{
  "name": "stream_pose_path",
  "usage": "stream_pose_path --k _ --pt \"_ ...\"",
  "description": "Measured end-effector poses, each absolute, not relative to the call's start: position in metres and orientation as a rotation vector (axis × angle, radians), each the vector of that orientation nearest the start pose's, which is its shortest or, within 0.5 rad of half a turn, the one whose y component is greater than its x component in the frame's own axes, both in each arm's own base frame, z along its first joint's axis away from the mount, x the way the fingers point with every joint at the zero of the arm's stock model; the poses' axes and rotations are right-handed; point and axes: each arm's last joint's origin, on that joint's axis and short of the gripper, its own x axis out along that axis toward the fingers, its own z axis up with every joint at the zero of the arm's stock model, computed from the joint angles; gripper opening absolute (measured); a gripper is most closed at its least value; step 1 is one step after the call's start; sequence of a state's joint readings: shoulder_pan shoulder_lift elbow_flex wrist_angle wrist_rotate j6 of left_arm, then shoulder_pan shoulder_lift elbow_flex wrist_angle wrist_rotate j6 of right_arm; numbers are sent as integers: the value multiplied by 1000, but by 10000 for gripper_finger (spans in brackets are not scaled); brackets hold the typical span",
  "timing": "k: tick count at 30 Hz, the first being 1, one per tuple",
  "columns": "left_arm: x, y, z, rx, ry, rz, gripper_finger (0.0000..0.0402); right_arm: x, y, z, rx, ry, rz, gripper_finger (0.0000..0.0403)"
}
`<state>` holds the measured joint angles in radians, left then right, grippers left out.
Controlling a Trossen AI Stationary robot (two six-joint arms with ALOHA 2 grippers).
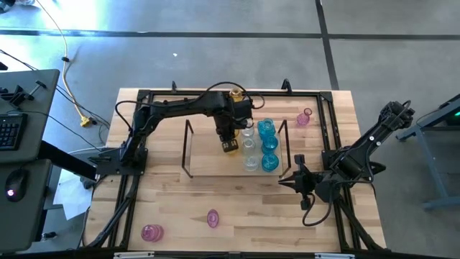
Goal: Sort vases onto shelf
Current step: Put the bottom yellow vase aligned with the other yellow vase on the shelf
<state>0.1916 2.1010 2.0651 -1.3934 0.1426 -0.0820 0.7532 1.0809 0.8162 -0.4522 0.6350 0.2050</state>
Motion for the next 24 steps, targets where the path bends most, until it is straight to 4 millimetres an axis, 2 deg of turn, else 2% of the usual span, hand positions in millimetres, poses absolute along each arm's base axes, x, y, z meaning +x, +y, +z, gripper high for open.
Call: stream_pose_path --k 9,13,24 --pt "408 78 287 -316 1391 112 7 170 136 270 -257 557 55 0" --pt "407 78 281 -327 1412 118 10 170 136 270 -256 558 55 0" --pt "406 77 281 -329 1418 117 58 170 136 270 -256 558 55 0"
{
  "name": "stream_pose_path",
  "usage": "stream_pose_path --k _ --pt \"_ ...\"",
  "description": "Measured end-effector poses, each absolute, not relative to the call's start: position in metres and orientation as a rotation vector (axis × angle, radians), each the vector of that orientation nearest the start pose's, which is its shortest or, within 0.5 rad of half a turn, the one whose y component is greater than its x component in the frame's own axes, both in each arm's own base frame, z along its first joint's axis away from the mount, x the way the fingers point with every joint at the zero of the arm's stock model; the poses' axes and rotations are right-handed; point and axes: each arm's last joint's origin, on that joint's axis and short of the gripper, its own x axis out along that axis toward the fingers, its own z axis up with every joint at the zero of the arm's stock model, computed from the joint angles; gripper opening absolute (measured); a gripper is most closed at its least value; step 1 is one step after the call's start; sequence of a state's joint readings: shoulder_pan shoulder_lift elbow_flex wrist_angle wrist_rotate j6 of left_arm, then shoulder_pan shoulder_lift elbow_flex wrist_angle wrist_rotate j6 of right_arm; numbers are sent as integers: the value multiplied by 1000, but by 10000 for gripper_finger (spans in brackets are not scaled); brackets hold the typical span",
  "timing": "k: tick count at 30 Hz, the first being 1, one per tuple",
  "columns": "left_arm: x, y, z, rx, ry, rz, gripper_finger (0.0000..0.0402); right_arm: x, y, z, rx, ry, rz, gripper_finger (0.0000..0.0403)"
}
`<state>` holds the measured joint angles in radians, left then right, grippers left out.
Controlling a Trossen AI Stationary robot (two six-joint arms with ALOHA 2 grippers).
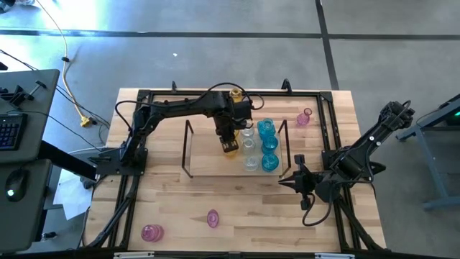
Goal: Sort vases onto shelf
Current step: Put the bottom yellow vase aligned with the other yellow vase on the shelf
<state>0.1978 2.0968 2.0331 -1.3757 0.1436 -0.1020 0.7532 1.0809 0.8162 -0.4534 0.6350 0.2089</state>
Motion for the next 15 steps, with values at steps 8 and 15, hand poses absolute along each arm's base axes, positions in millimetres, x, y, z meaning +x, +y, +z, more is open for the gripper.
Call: stream_pose_path --k 8,15 --pt "407 77 296 -315 1379 110 84 170 136 270 -257 558 55 0" --pt "406 71 314 -238 1347 87 82 170 136 270 -257 558 54 0"
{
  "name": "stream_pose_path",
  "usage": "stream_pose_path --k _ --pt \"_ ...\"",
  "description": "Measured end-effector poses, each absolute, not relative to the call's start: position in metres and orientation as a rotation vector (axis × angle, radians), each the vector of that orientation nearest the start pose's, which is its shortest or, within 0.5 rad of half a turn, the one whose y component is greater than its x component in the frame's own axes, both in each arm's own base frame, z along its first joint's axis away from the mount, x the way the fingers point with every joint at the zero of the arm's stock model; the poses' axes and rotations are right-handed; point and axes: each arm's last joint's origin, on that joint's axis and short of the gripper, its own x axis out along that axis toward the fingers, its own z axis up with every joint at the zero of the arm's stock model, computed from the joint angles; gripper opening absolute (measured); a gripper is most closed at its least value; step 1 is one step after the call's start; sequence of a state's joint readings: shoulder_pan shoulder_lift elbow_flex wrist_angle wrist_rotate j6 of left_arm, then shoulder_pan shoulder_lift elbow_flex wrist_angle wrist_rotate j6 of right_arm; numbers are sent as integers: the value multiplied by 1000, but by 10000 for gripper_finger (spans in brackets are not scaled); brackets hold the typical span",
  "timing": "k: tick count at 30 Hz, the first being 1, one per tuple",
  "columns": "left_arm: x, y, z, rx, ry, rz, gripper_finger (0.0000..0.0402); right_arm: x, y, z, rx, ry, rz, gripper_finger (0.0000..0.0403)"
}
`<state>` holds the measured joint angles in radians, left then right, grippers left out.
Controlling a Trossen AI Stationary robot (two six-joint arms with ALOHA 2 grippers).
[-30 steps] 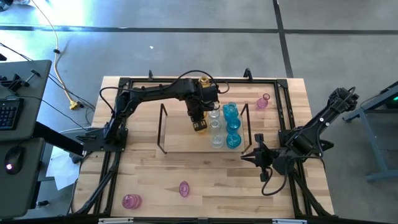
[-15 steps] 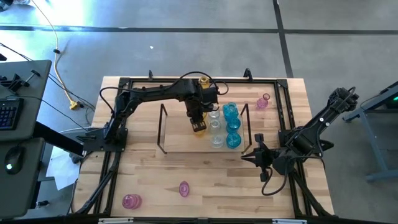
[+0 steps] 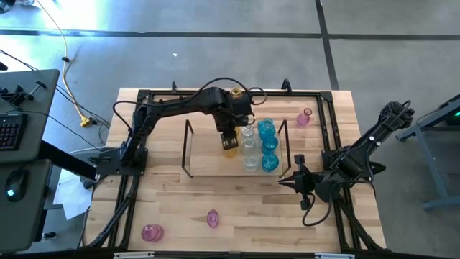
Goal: Sort vases onto shelf
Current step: Put the bottom yellow vase aligned with the other yellow vase on the shelf, then put the yellow vase aligned with the other yellow vases on the shelf
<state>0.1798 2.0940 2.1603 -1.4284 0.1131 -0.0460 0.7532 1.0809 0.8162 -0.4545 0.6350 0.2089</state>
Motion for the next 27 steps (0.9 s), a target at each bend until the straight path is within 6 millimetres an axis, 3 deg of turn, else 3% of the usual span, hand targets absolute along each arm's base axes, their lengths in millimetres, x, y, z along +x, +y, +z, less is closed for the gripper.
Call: stream_pose_path --k 7,10,15,20,27 --pt "396 38 320 -78 1443 40 33 169 135 270 -264 566 53 0" --pt "396 31 332 -25 1358 54 7 169 135 270 -278 562 38 0" --pt "395 23 358 31 1133 24 6 171 131 270 -318 545 -25 0" --pt "386 27 366 77 924 24 2 183 116 276 -326 501 -145 0" --pt "349 48 344 123 666 86 3 212 72 312 -319 449 -328 0"
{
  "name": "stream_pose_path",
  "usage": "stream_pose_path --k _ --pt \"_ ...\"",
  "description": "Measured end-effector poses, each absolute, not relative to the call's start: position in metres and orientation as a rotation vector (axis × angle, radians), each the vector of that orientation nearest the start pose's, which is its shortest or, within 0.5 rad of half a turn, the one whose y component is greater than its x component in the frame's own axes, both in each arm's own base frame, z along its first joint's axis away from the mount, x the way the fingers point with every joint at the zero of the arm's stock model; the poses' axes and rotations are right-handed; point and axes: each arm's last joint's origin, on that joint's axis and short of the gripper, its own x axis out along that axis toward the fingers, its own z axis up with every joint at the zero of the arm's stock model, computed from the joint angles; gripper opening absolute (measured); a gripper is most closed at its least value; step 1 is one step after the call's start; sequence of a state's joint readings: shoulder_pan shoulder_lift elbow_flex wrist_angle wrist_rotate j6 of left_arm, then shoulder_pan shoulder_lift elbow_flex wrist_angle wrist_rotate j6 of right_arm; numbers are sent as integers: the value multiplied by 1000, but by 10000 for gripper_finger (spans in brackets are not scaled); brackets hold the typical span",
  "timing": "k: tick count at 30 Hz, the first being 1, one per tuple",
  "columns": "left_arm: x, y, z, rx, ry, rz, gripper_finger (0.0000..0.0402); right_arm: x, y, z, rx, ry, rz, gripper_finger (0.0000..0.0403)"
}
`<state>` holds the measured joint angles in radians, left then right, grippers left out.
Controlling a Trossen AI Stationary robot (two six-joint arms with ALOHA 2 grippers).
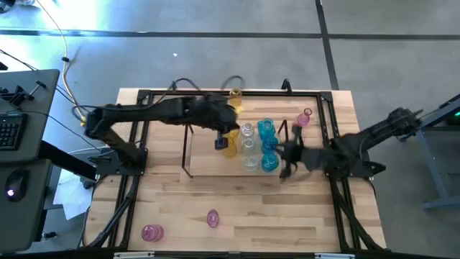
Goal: Sort vases onto shelf
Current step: Put the yellow vase aligned with the other yellow vases on the shelf
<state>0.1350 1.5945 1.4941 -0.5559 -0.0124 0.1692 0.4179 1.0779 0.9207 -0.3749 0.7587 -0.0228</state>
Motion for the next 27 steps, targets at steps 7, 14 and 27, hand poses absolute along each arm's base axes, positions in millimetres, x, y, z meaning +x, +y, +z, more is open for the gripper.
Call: stream_pose_path --k 7,14,27 --pt "296 62 324 136 353 180 3 237 7 349 -223 431 -336 0" --pt "252 65 310 183 124 249 3 266 -64 358 -168 479 -386 19" --pt "205 87 292 203 19 413 3 333 -171 333 -79 687 -451 164"
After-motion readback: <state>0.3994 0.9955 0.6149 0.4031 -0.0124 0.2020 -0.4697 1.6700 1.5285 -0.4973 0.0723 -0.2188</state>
